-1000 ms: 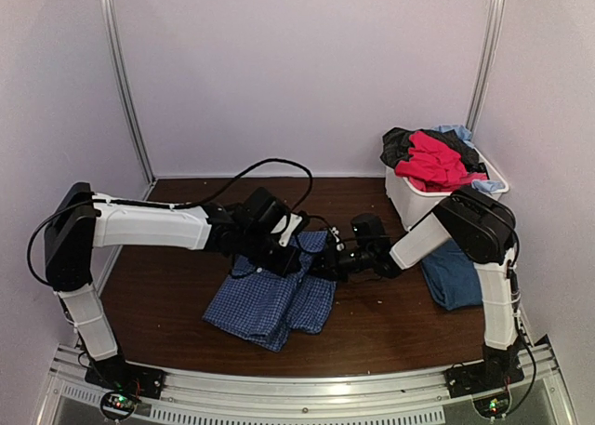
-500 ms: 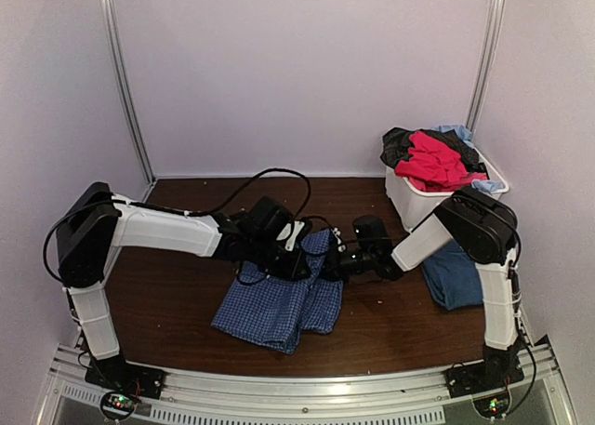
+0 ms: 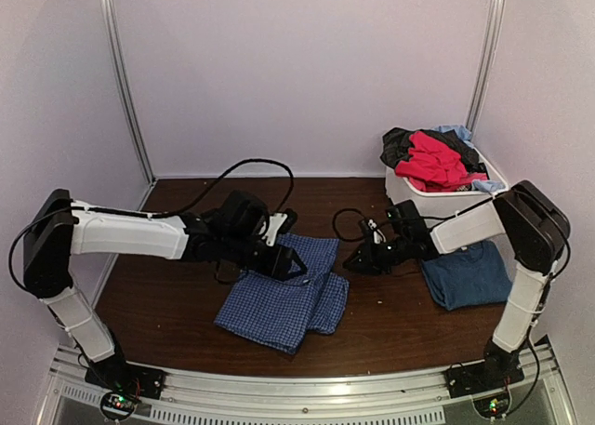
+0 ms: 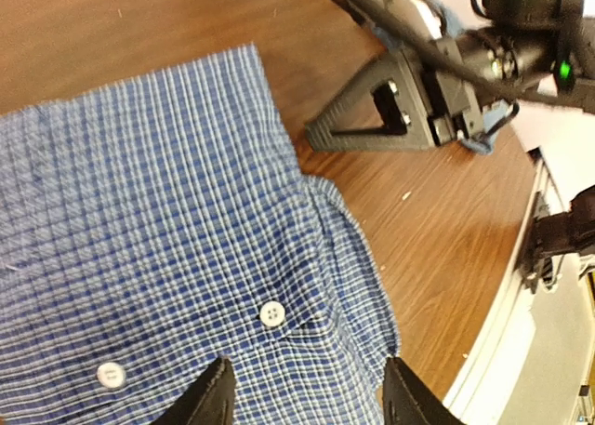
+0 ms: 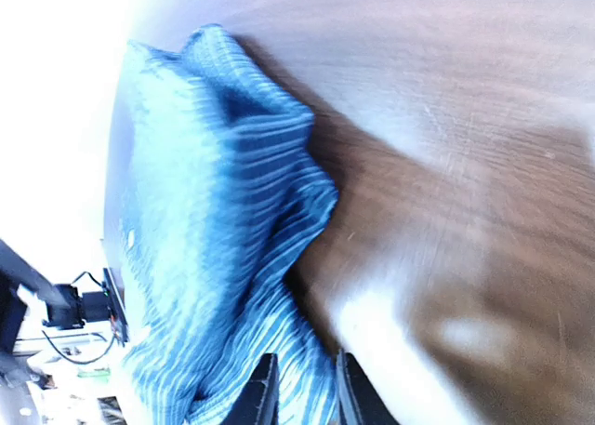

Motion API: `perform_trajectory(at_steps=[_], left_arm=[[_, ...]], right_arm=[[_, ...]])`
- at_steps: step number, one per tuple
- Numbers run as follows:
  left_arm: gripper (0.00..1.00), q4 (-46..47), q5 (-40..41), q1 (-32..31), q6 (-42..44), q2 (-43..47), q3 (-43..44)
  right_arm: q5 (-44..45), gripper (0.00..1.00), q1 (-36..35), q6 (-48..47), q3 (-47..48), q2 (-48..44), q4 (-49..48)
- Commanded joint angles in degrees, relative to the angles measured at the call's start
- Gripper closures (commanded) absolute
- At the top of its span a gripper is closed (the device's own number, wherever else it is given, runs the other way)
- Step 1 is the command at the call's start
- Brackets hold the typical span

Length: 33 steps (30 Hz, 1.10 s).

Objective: Fold and stack the mixed laundry pile
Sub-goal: Adjust the square-folded shirt at the center of the board.

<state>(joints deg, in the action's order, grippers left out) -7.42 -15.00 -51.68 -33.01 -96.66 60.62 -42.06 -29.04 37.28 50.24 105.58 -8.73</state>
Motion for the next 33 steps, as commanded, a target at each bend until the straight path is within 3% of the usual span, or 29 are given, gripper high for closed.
perform_trajectory(at_steps=[1, 4, 7, 13, 18, 24, 28, 33], left_arm=[[0.44, -1.6, 4.0, 5.8, 3.7, 3.7, 0.3], [0.44, -3.8, 4.6, 11.0, 5.5, 0.7, 3.9], [0.46, -6.3, 4.7, 14.8, 7.7, -4.9, 9.5], [0.49, -5.4, 2.9, 17.2, 9.5, -14.7, 16.8], [0.53, -6.5, 3.5, 17.3, 9.5, -19.2, 17.4], [0.63, -7.4, 7.3, 17.4, 7.5, -15.5, 6.7], [0.71, -5.0, 6.5, 17.1, 5.1, -9.6, -4.7], [0.73, 0.9, 2.5, 11.4, 1.7, -0.2, -16.7]], right_arm=[[4.3, 0.76, -0.9, -6.8, -1.1, -10.7, 8.3], [4.4, 0.75, -3.4, -7.3, 1.5, -14.4, 10.7], [1.6, 0.72, -7.3, -3.4, 4.0, -13.5, 6.9], [0.2, 0.72, -14.0, 1.6, 7.8, -3.2, -0.3], [-1.6, 0.75, -14.7, 3.1, 6.9, 5.8, -3.3], [4.8, 0.76, -9.1, -8.7, 11.0, 9.2, 11.9], [12.8, 0.76, -7.0, -21.8, 22.0, 13.7, 25.1], [12.1, 0.76, -7.6, -30.6, 39.4, 21.6, 32.9]])
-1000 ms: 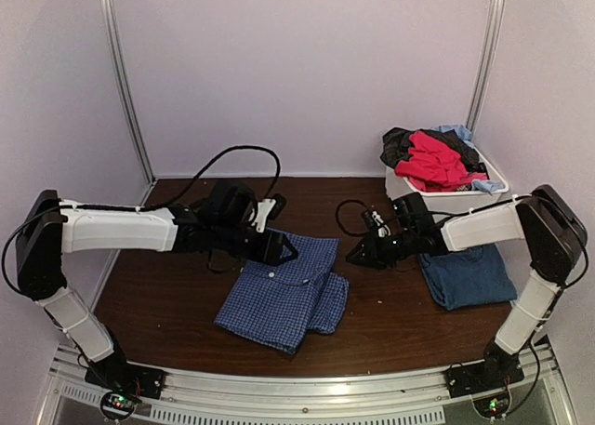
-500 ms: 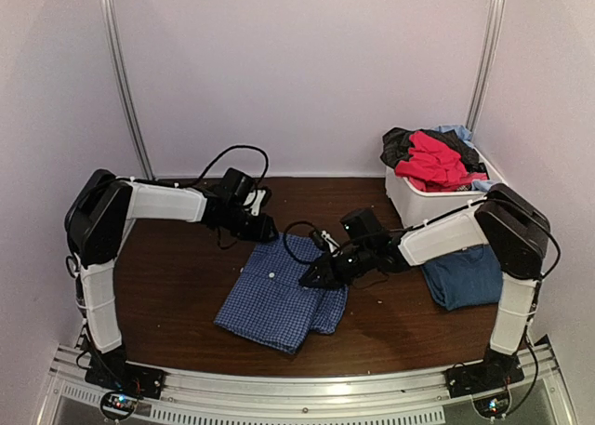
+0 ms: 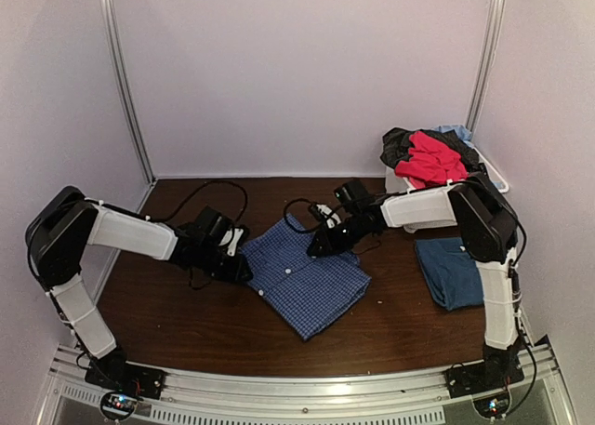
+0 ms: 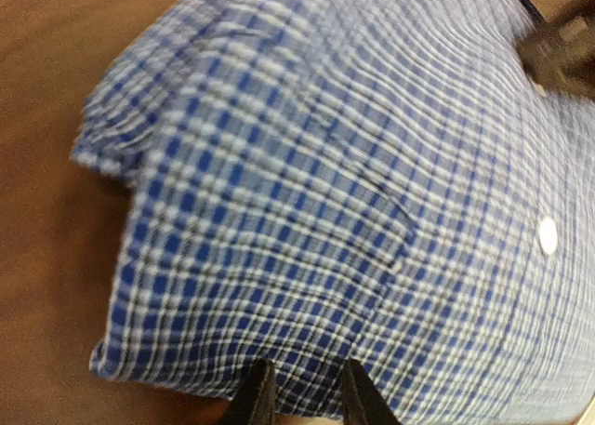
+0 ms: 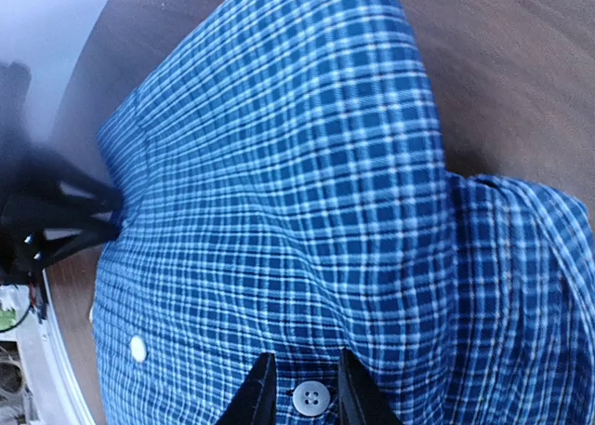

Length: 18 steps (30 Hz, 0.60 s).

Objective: Fold and stack the mixed laundry pile
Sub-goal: Adjust the square-folded shirt at the center of the board.

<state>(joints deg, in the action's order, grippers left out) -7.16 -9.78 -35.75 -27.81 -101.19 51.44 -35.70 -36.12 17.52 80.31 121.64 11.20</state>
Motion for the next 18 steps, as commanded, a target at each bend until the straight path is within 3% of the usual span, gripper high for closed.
perform_trajectory(at_steps=[1, 4, 7, 9, 13, 18], left_arm=[[0.73, 1.9, -3.7, -6.5, -3.8, 7.5, -9.0], [0.64, 0.8, -2.1, -7.6, -4.3, 15.4, -9.3], [0.43, 0.7, 1.5, -5.7, -3.1, 20.7, -6.4], [0.31, 3.0, 2.1, -4.6, -1.7, 19.6, -3.0], [0.28, 6.2, 0.0, -2.3, 1.1, 8.7, 7.9], [0.31, 11.4, -8.5, 0.3, 2.6, -7.4, 22.2]], right_arm=[[6.0, 0.77, -0.7, -11.8, 13.1, 6.5, 15.4], [6.1, 0.78, -0.8, -12.3, 18.1, 3.9, 17.7], [2.7, 0.73, -0.8, -9.1, 11.1, -5.2, 13.8], [-1.4, 0.68, -0.9, -4.0, 2.3, -11.3, 6.7], [-6.4, 0.67, -0.8, 9.0, -14.8, -20.3, -8.8], [-7.1, 0.67, 0.9, 17.5, -27.2, -23.4, -21.3]])
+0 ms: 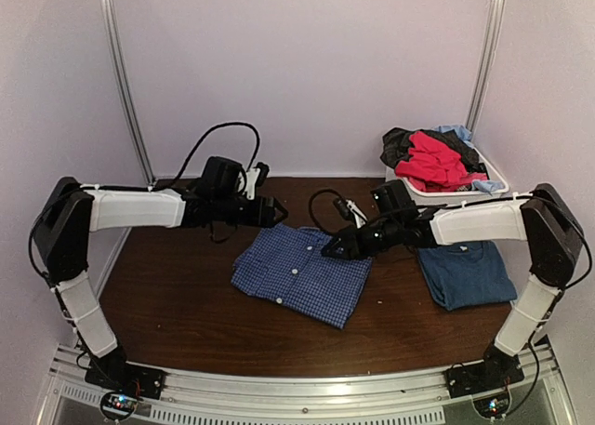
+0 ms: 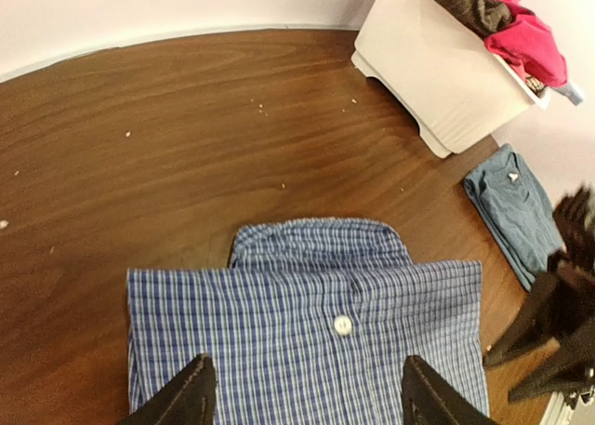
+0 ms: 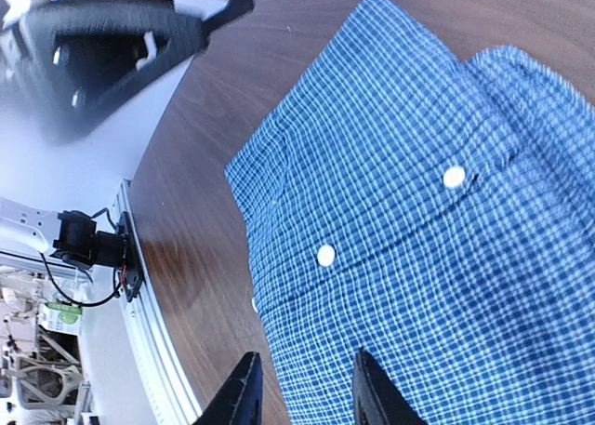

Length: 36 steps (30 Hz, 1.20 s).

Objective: Fold and stack the mixed laundry pile
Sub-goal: Adjust the square-folded shirt at the center of the board.

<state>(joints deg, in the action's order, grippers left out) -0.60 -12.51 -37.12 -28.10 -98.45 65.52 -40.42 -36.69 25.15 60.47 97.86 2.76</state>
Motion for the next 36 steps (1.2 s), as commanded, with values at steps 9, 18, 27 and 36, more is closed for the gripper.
perform_trajectory(at_steps=[9, 18, 27, 36], left_arm=[[0.39, 3.0, -4.4, 6.1, -0.2, -20.4, 8.0], [0.36, 4.3, 1.6, 11.6, 1.1, -7.5, -9.5], [0.26, 3.0, 17.3, -8.2, 24.6, 8.1, -11.6], [0.28, 7.0, 24.1, -24.1, 41.6, -4.6, -5.9]], right_arm=[[-7.3, 0.71, 12.3, 10.3, -4.4, 15.6, -19.0], [-9.8, 0.7, 9.1, 8.6, 10.8, 22.4, -14.4], [-4.2, 0.54, 10.5, 8.6, -3.7, 1.3, -11.8], [12.7, 0.01, 14.5, 3.6, -13.5, -18.8, -6.7]])
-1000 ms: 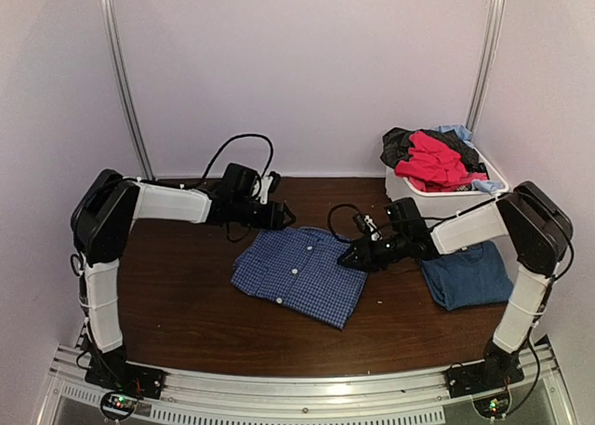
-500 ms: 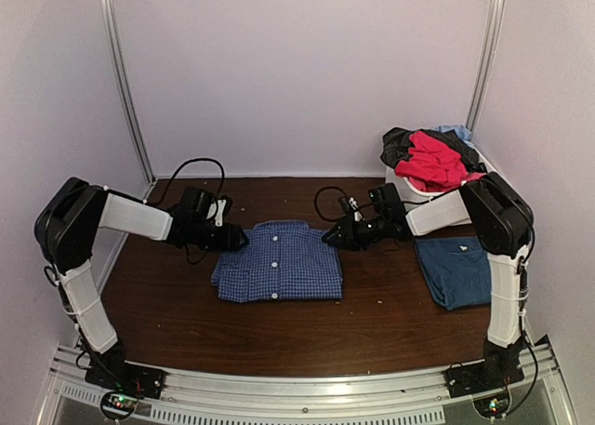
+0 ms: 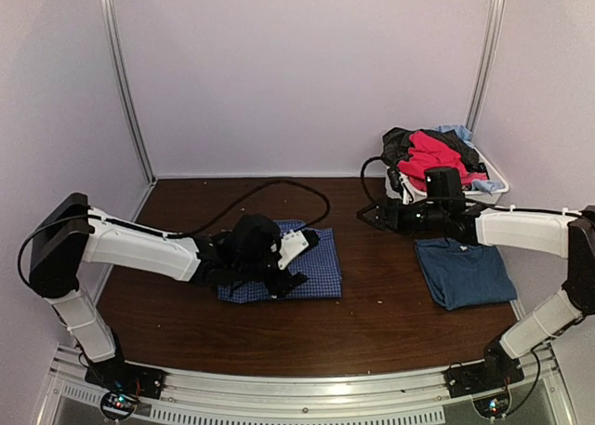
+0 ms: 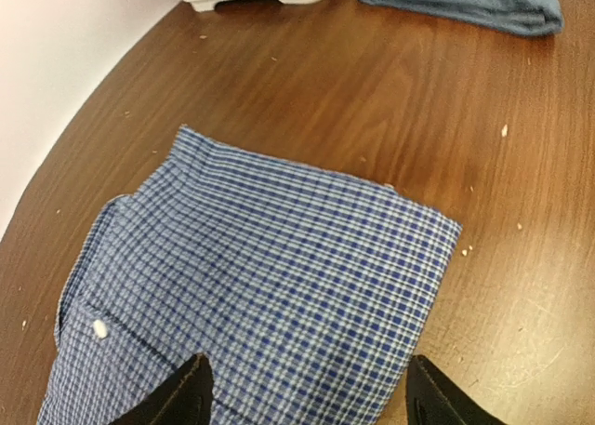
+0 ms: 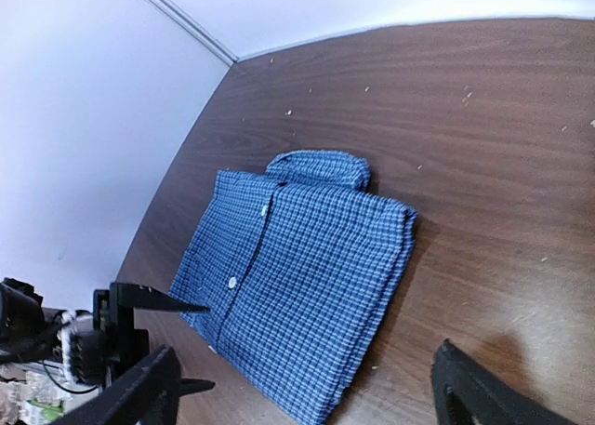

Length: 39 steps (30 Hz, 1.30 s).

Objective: Fold and stack the mixed laundry pile
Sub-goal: Adjust the square-folded shirt at the center of the board, then pick up the square-folded shirt from the center of the board.

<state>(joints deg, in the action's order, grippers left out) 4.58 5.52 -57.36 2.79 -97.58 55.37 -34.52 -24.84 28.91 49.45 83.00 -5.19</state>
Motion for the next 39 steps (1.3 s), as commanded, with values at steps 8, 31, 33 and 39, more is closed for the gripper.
perform_trajectory(at_steps=[8, 31, 33, 39], left_arm=[[0.39, -1.2, 9.2, -8.0, 18.8, -17.9, 15.1], [1.0, 2.2, 7.5, -9.5, 18.4, -15.1, 14.5], [1.0, 2.7, 7.1, -9.5, 18.0, -14.6, 14.2], [1.0, 3.4, 5.9, -9.6, 17.3, -13.1, 13.0]], right_arm=[[-9.4, 0.0, 6.7, 6.2, -7.8, -1.0, -6.5], [-11.2, 0.1, -0.2, 26.4, -14.8, 13.6, -25.5], [-12.0, 0.04, -1.3, 29.9, -14.9, 15.7, -30.4], [-13.1, 0.01, -5.0, 40.8, -14.1, 23.4, -46.8]])
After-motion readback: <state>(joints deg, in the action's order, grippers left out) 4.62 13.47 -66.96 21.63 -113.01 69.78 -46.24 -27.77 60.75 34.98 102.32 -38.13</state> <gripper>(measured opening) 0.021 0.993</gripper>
